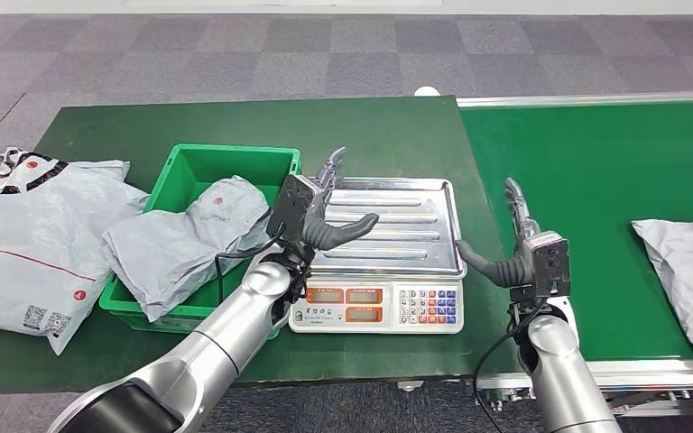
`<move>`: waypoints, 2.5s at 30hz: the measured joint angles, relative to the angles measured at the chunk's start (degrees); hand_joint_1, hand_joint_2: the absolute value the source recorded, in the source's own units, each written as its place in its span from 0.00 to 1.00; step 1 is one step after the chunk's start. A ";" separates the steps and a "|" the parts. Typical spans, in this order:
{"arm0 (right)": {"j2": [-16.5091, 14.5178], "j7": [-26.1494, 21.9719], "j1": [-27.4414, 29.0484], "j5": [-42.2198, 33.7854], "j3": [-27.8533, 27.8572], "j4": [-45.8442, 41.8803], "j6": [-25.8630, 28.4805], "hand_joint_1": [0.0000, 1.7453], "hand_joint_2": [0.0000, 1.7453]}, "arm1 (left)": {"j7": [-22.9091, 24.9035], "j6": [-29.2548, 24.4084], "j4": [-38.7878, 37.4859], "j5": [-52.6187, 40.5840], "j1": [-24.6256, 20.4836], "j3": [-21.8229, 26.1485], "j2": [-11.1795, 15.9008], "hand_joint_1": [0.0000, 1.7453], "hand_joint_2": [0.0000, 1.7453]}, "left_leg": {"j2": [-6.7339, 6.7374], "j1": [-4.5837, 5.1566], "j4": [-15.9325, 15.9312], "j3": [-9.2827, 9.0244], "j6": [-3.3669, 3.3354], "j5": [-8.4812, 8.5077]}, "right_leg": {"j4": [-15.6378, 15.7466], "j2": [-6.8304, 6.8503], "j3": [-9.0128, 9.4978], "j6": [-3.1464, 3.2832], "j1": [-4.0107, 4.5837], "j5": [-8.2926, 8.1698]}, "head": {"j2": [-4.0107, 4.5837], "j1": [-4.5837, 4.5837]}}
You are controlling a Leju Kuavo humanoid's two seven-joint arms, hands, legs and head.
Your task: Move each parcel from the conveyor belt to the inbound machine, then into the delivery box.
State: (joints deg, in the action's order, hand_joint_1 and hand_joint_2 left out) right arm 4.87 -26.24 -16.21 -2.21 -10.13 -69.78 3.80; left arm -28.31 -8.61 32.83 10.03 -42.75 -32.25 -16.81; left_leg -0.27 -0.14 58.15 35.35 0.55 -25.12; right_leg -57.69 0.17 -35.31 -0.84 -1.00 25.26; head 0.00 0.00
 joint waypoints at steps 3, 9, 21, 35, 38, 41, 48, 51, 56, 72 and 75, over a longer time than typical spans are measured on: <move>0.00 0.03 -0.03 -1.30 0.01 0.03 -1.52 0.00 1.00 | -0.13 -0.37 0.00 0.00 0.01 0.00 0.12 0.00 1.00 | 0.00 0.00 0.00 0.00 0.00 0.00 | 0.00 0.00 0.00 0.00 0.00 0.00 | 0.00 0.00; 0.00 0.08 -0.18 -1.54 0.01 0.28 -1.66 0.00 1.00 | -0.25 -0.53 0.00 0.00 0.06 0.01 0.37 0.00 1.00 | 0.00 0.00 0.00 0.00 0.00 0.00 | 0.00 0.00 0.00 0.00 0.00 0.00 | 0.00 0.00; 0.22 0.96 -4.11 -1.75 0.01 9.54 -3.23 0.00 1.00 | -1.08 -1.60 -0.78 -0.43 0.75 0.00 0.85 0.00 1.00 | -0.01 0.00 0.00 0.01 0.00 0.01 | 0.00 0.00 0.01 -0.01 0.00 -0.01 | 0.00 0.00; 3.08 1.74 -9.45 6.40 3.68 19.79 11.09 0.00 1.00 | -1.37 0.07 0.04 -2.93 2.69 0.01 1.94 0.00 1.00 | -0.03 0.06 0.01 0.02 -0.04 -0.01 | 0.00 0.02 0.01 -0.01 -0.05 -0.01 | 0.00 0.00; 4.18 1.21 -10.79 7.69 5.05 22.07 12.32 0.00 1.00 | -0.99 -0.04 0.06 -3.44 2.71 0.01 2.34 0.00 1.00 | -0.02 0.06 0.02 0.01 -0.04 -0.01 | 0.00 0.02 0.01 -0.02 -0.05 -0.02 | 0.00 0.00; 4.85 0.84 -11.97 9.49 5.74 24.27 13.83 0.00 1.00 | -0.56 -0.38 0.07 -4.14 2.70 0.02 2.62 0.00 1.00 | -0.02 0.06 0.02 0.00 -0.04 0.01 | 0.00 0.02 0.02 -0.03 -0.04 -0.03 | 0.00 0.00; 5.77 2.60 -13.08 16.55 6.29 28.78 23.16 0.00 1.00 | 0.65 0.22 0.01 -4.74 1.98 0.60 2.91 0.00 1.00 | -0.04 0.05 0.02 0.00 -0.04 0.03 | 0.00 0.05 0.01 -0.03 -0.04 -0.04 | 0.00 0.00; 6.50 3.59 -13.13 19.24 7.02 30.49 26.51 0.00 1.00 | 1.43 1.07 -0.17 -4.70 1.24 0.72 2.81 0.00 1.00 | -0.04 0.06 0.02 0.01 -0.05 0.02 | 0.00 0.04 0.01 -0.04 -0.05 -0.04 | 0.00 0.00; 8.26 6.61 -13.26 24.60 8.23 33.49 31.46 0.00 1.00 | 2.34 1.86 -0.96 -4.70 0.15 0.92 1.97 0.00 1.00 | -0.07 0.12 0.03 0.01 -0.07 0.01 | 0.00 0.10 0.02 -0.04 -0.10 -0.04 | 0.00 0.00; 11.44 11.71 -14.19 33.23 9.05 38.83 34.76 0.00 1.00 | 2.36 1.35 -1.81 -4.79 -0.59 1.90 1.29 0.00 1.00 | -0.04 0.13 0.02 0.00 -0.08 0.00 | 0.00 0.05 0.02 -0.05 -0.11 -0.04 | 0.00 0.00; 11.45 13.74 -14.56 35.54 9.06 39.35 34.54 0.00 1.00 | 2.04 0.52 -1.87 -4.82 -0.52 2.01 1.33 0.00 1.00 | -0.04 0.13 0.02 0.02 -0.08 0.00 | 0.00 0.05 0.03 -0.05 -0.11 -0.04 | 0.00 0.00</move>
State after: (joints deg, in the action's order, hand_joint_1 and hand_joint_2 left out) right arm 16.33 -12.50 -30.77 33.33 -1.07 -30.43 38.34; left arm -26.27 -8.09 30.95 5.21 -43.28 -30.24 -15.48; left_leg -0.31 -0.01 58.18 35.37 0.47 -25.12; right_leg -57.68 0.22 -35.28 -0.89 -1.11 25.22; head 0.00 0.00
